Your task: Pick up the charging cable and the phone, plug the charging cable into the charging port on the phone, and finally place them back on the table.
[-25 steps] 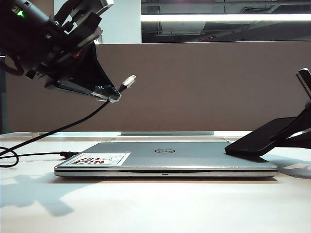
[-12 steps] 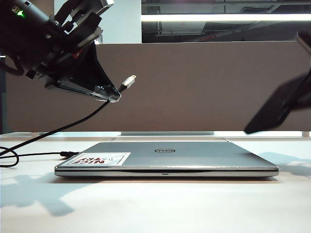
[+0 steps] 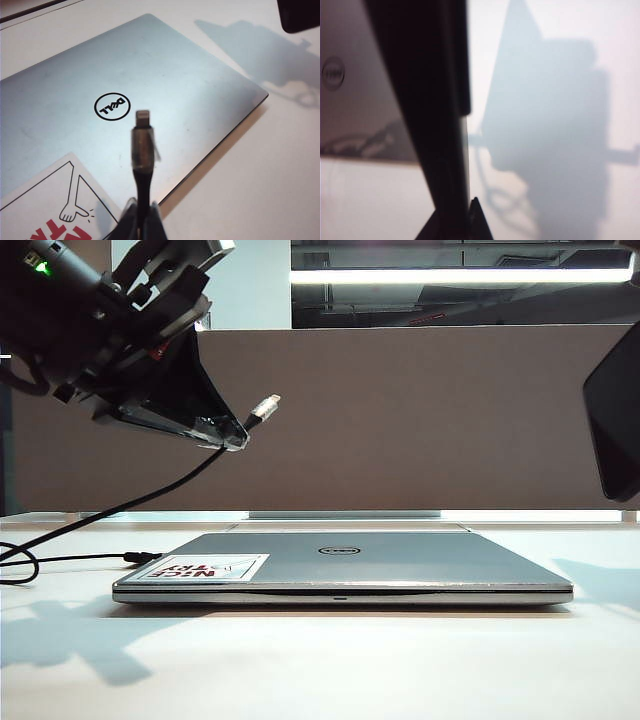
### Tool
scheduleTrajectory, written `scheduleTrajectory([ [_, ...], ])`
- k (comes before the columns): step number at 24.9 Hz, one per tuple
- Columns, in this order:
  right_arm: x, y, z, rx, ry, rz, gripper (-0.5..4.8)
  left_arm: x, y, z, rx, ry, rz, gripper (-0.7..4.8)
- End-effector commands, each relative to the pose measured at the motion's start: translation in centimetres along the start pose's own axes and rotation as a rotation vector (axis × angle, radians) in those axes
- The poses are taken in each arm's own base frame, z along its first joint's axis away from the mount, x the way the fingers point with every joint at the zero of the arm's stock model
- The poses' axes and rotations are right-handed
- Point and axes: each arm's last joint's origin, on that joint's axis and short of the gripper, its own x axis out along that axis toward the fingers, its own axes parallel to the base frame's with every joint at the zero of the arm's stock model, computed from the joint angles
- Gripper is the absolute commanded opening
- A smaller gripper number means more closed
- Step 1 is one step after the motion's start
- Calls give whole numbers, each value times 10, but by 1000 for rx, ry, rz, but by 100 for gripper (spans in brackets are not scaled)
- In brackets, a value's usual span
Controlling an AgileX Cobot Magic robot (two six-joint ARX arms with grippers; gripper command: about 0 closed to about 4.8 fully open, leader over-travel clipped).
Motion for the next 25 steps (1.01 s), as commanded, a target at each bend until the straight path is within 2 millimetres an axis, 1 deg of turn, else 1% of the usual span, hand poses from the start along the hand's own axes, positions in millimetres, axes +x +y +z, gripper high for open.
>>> scheduleTrajectory([
  [1, 0, 13, -5, -48, 59, 27, -6, -1, 0, 3, 10, -24, -1, -8],
  [4, 9, 19, -13, -71, 190, -21, -6, -1, 0, 3, 10, -24, -1, -8],
  [5, 17, 22, -17, -99, 273, -59, -6, -1, 0, 3, 10, -24, -1, -8],
  [9, 32, 24, -21, -143, 411, -126, -6, -1, 0, 3, 10, -24, -1, -8],
  [12, 48, 22, -21, -181, 515, -190, -6, -1, 0, 3, 10, -24, -1, -8],
  [14, 54, 21, -20, -186, 529, -209, -6, -1, 0, 3, 10, -24, -1, -8],
  [18, 66, 21, -13, -214, 500, -196, -6, -1, 0, 3, 10, -24, -1, -8],
  [25, 86, 20, -8, -223, 525, -163, -6, -1, 0, 3, 10, -25, -1, -8],
])
